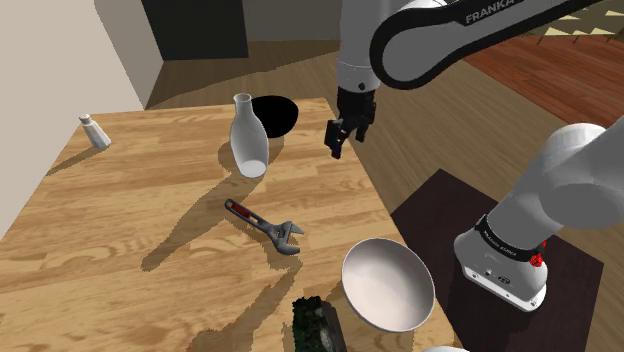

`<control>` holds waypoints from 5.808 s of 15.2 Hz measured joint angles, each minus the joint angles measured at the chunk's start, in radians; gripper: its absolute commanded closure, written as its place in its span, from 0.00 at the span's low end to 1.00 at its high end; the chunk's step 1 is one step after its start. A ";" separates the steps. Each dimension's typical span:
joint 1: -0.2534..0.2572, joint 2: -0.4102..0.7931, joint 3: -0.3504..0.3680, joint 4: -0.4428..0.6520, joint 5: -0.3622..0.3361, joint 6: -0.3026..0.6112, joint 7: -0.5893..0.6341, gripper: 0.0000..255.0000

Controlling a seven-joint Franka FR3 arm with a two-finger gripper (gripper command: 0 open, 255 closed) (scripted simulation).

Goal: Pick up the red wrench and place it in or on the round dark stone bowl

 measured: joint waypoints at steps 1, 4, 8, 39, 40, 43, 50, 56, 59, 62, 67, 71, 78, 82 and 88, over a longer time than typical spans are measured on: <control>0.004 0.038 0.013 0.019 -0.005 0.022 0.013 0.00; 0.019 0.135 0.050 0.057 -0.024 0.088 0.049 0.00; 0.046 0.269 0.096 0.126 -0.069 0.159 0.116 0.00; 0.231 0.808 0.083 0.475 -0.353 0.334 0.349 1.00; 0.230 0.806 0.082 0.473 -0.353 0.337 0.349 1.00; 0.228 0.804 0.082 0.473 -0.353 0.339 0.347 1.00; 0.224 0.787 0.095 0.480 -0.338 0.314 0.337 1.00; 0.209 0.726 0.117 0.475 -0.306 0.260 0.319 1.00; 0.203 0.703 0.125 0.488 -0.291 0.226 0.308 1.00; 0.196 0.670 0.135 0.487 -0.274 0.196 0.299 1.00; 0.187 0.629 0.146 0.502 -0.250 0.143 0.283 1.00; 0.183 0.603 0.153 0.524 -0.235 0.098 0.272 1.00; 0.174 0.556 0.162 0.564 -0.207 0.016 0.255 1.00; 0.143 0.550 0.148 0.581 -0.199 -0.006 0.204 1.00; 0.074 0.608 0.101 0.665 -0.207 -0.033 0.086 1.00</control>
